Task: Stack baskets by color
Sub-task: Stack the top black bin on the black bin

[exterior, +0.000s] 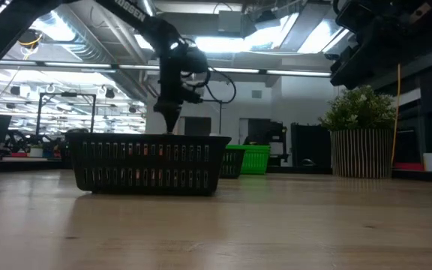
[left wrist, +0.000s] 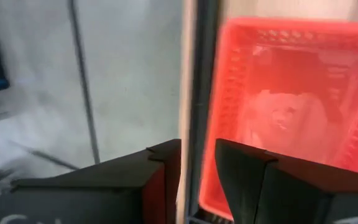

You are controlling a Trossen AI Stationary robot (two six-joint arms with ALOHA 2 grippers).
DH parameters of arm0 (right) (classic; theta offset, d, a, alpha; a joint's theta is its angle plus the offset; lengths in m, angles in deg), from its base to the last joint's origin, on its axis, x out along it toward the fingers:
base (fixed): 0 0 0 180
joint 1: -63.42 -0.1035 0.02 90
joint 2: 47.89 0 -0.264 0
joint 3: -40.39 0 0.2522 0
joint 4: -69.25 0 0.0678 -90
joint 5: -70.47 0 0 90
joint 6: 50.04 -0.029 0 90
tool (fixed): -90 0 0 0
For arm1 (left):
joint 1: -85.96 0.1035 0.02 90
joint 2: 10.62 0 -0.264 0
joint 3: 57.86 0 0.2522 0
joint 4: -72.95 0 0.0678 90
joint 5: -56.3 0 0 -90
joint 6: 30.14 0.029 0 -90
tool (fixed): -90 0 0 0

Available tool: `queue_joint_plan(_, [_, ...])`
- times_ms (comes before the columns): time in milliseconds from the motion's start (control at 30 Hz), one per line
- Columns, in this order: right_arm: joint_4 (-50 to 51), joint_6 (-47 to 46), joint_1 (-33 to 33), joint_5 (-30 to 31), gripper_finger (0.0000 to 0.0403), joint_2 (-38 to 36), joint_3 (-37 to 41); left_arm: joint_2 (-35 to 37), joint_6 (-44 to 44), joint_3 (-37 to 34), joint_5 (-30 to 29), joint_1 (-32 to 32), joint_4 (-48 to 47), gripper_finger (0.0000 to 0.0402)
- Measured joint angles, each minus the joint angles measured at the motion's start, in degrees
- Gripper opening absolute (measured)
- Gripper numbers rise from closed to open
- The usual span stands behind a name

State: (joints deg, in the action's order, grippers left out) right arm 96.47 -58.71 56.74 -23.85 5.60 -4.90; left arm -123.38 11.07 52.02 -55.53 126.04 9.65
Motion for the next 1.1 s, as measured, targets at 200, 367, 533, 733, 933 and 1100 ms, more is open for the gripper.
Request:
queue_joint_plan(200, [0.39,0.09,0.0,0.02,0.0114,0.0,0.0,0.04,-10.2,6.79,9.3,-3.14,-9.36,0.0092])
queue_joint_plan(367, [1.37,-0.02,0.0,0.11,0.0114,0.0,-0.02,0.22,-18.75,9.73,33.93,-7.84,-12.35,0.0092])
queue_joint_plan(533, [1.4,-0.04,0.0,0.11,0.0114,0.0,-0.02,0.21,-19.12,7.15,38.28,-15.7,-12.06,0.0091])
queue_joint_plan(733, [1.39,-0.04,0.0,0.13,0.0114,0.0,-0.02,0.11,-19.85,1.35,26.46,-24.65,-6.74,0.009])
queue_joint_plan(933, [1.39,-0.07,0.0,0.15,0.0114,0.0,-0.02,0.11,-19.74,-3.8,19.65,-28.07,1.92,0.0093])
queue_joint_plan(1100, [1.39,-0.08,0.02,0.15,0.0114,0.0,-0.02,0.11,-20.03,-6.5,20.54,-27.43,4.76,0.0091])
